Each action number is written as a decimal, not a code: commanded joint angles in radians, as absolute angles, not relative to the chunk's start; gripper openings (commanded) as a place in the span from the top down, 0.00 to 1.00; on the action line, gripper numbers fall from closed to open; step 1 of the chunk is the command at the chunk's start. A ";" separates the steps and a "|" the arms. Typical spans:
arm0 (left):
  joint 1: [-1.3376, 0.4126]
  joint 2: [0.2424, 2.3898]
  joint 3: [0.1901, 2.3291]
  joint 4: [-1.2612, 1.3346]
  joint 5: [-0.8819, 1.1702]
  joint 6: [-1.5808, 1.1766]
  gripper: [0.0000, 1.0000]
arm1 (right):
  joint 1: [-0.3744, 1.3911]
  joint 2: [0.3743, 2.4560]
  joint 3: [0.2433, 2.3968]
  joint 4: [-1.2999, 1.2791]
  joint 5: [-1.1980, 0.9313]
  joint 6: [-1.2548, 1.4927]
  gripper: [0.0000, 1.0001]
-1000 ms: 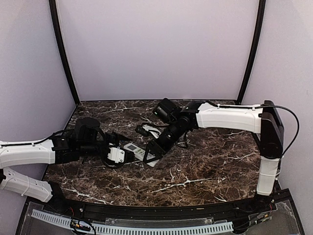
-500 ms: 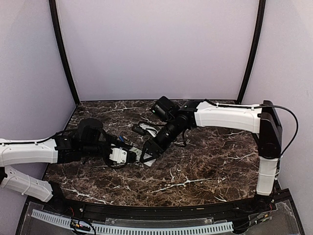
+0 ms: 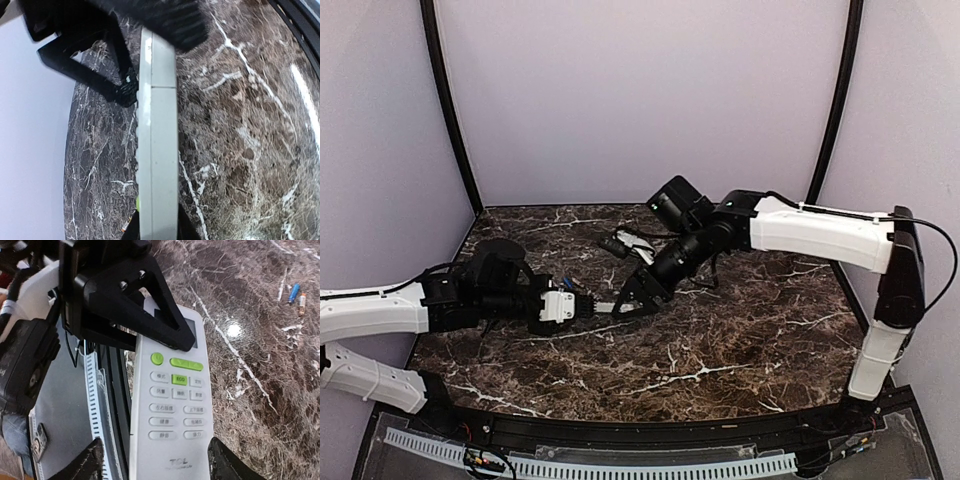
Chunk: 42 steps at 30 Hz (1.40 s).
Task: Load the batteries into the remote control
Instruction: Pass from the right arm to the left, then pass from the left arm to the right
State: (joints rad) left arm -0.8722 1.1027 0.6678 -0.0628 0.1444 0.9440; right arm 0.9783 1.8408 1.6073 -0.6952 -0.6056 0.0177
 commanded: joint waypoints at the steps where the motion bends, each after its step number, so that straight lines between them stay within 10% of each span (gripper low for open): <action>1: -0.868 1.040 0.743 -0.107 0.258 0.597 1.00 | 0.976 1.643 1.504 -0.551 -0.536 -0.108 0.17; 15: -0.867 1.015 0.786 -0.141 0.464 0.330 1.00 | 0.995 1.546 1.340 -0.332 -0.591 -0.278 0.17; 38: -0.867 1.015 0.776 -0.104 0.473 0.306 1.00 | 1.021 1.623 1.391 -0.331 -0.610 -0.208 1.00; 40: -0.867 1.008 0.761 -0.064 0.419 0.303 0.83 | 1.020 1.635 1.411 -0.355 -0.595 -0.182 1.00; 42: -0.868 1.000 0.740 -0.032 0.347 0.308 0.45 | 1.012 1.642 1.424 -0.364 -0.594 -0.147 1.00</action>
